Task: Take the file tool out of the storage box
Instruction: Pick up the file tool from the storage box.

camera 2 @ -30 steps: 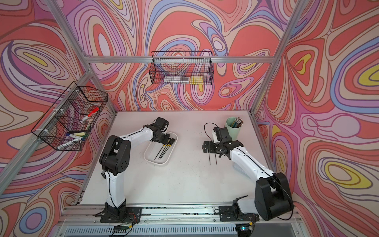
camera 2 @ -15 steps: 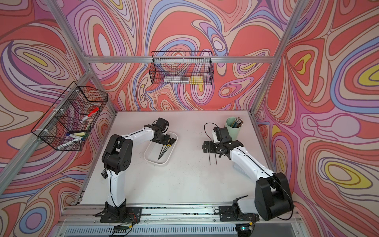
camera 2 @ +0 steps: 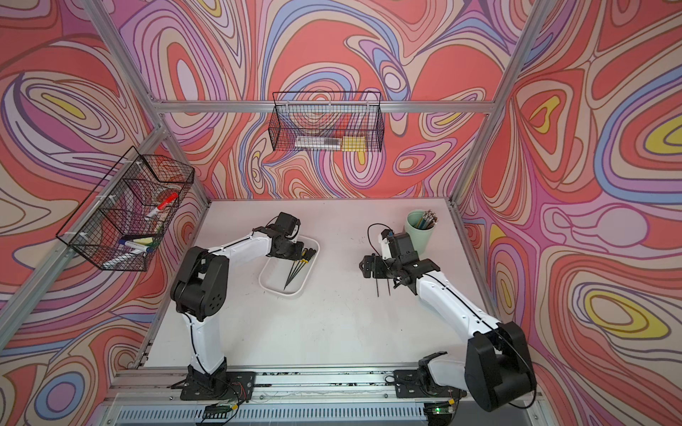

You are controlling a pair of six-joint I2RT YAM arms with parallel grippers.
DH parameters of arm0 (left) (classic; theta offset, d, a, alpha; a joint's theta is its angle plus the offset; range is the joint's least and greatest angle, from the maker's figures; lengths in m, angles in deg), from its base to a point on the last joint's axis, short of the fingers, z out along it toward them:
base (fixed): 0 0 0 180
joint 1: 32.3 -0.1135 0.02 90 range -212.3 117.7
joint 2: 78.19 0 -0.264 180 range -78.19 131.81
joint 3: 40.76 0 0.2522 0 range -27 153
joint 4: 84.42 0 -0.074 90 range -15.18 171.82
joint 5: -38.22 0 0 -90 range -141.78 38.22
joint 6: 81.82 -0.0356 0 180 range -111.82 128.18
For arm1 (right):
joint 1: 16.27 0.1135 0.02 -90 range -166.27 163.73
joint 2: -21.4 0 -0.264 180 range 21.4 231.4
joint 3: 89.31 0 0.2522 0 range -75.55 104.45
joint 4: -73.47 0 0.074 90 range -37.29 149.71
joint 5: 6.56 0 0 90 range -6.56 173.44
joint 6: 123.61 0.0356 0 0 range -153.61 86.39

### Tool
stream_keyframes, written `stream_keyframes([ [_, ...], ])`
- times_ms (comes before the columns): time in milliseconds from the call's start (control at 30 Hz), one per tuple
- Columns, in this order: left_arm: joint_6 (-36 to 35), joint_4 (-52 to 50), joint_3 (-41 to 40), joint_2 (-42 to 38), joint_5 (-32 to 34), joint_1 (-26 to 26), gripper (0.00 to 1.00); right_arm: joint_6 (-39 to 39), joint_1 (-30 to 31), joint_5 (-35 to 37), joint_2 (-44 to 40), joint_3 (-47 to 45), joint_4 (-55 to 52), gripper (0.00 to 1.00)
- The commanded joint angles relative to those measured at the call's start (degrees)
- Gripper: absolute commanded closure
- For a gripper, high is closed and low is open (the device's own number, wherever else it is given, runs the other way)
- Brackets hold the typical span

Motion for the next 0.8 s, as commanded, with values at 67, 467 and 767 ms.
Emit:
stream_keyframes([
  [67,9.0,11.5,-6.2,-10.9,-6.9,0.0,0.85,5.6,7.8,-1.1,-1.7,-1.8,8.6,0.1],
  [467,25.3,17.8,-11.6,-20.6,-17.2,0.2,0.85,10.8,19.8,-0.3,3.9,3.0,15.6,0.29],
  [767,30.6,21.8,-16.1,-22.7,-19.3,1.3,0.87,10.5,23.2,0.2,9.8,7.3,16.4,0.46],
])
